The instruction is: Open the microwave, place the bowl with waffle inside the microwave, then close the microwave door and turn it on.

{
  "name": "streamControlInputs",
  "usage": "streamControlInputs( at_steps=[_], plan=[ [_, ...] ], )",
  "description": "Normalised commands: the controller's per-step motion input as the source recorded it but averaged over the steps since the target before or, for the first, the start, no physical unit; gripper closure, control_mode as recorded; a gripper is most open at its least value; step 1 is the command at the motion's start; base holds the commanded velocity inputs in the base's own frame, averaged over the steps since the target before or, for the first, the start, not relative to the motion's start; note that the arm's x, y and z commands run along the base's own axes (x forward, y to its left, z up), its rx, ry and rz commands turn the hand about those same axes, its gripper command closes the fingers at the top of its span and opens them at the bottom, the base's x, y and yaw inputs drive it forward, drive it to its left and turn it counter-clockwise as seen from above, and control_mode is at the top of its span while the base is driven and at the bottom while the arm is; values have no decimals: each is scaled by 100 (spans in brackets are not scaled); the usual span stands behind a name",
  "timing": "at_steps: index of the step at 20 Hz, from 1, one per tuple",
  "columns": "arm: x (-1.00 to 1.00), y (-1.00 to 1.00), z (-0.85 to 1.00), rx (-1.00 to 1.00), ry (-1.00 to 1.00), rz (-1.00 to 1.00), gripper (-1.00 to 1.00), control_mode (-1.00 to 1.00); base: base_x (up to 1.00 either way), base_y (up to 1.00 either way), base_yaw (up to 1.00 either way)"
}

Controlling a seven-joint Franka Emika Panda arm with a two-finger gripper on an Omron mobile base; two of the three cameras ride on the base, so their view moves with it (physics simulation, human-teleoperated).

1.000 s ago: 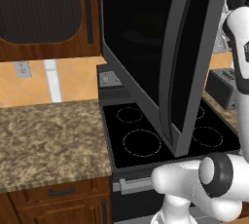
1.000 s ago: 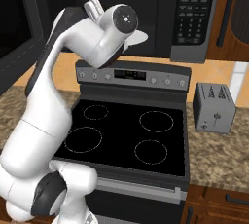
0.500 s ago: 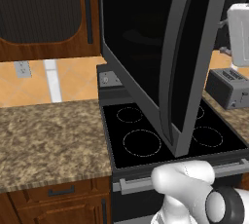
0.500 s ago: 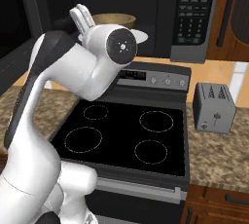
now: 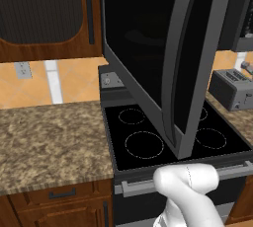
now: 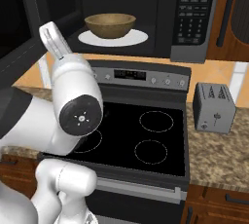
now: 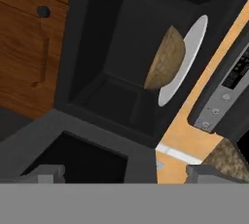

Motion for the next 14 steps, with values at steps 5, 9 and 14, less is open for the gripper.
streamControlInputs(
  at_steps=[5, 9, 14],
  plan=[
    [-100, 7, 9, 1, 13, 0, -100, -100, 0, 0, 0],
    [-100, 5, 0, 0, 10, 5, -100, -100, 0, 0, 0],
    [-99, 40, -17, 13, 4, 2, -100, -100, 0, 0, 0]
  ],
)
